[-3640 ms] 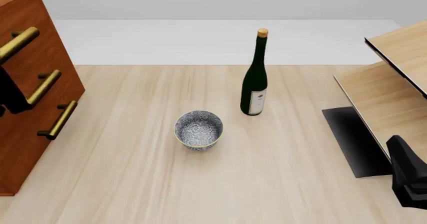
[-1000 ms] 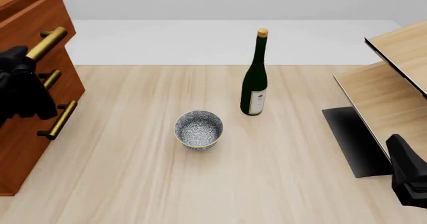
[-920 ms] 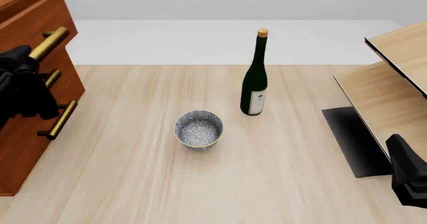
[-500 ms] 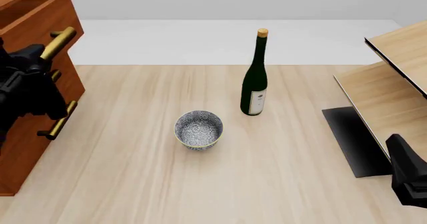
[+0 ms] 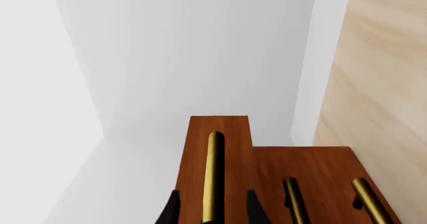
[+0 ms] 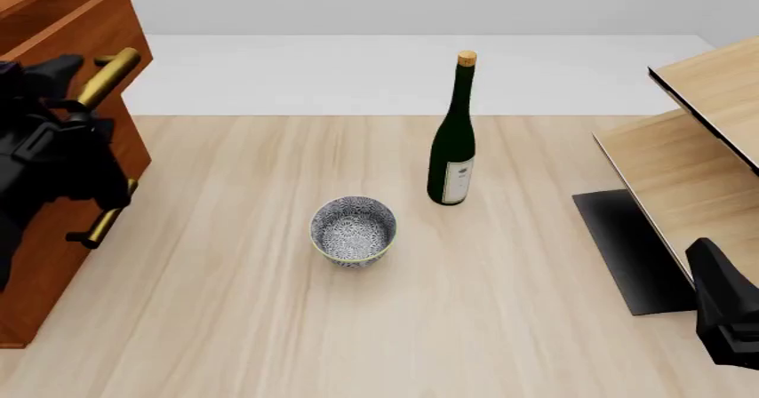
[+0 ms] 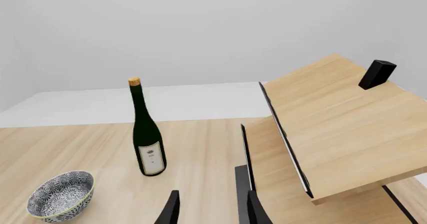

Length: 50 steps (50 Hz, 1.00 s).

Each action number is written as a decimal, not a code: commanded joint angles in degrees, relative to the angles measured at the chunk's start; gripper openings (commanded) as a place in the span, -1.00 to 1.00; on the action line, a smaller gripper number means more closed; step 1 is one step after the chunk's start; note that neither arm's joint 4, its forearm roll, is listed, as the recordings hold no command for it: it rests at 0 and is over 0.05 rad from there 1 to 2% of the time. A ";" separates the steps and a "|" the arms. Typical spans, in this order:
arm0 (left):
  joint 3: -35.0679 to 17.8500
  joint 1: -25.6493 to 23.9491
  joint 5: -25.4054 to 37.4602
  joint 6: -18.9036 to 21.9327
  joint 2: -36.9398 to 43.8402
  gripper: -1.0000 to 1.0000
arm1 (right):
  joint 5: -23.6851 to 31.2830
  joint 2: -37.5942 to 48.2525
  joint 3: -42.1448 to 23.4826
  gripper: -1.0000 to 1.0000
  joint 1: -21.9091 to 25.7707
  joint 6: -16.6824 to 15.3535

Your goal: Close the bottom drawer of the cabinet and open the top drawer.

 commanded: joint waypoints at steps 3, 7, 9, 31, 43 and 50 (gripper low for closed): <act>-1.41 -0.51 0.28 0.05 1.49 1.00 | 0.04 -0.04 0.01 1.00 -0.03 -0.01; -1.37 -0.50 0.36 -0.09 1.50 1.00 | 0.09 -0.08 0.01 1.00 -0.03 0.01; -1.38 -0.47 0.30 -0.07 1.55 1.00 | 0.09 -0.08 0.01 1.00 -0.03 0.01; -1.57 -0.92 0.60 -0.87 2.09 1.00 | 0.11 -0.10 0.00 1.00 0.00 0.03; -1.67 -1.81 1.65 -1.46 1.11 1.00 | 0.11 -0.10 0.00 1.00 -0.01 0.03; -2.28 -2.55 2.38 -1.33 0.50 1.00 | 0.26 -0.23 -0.04 1.00 -0.08 0.30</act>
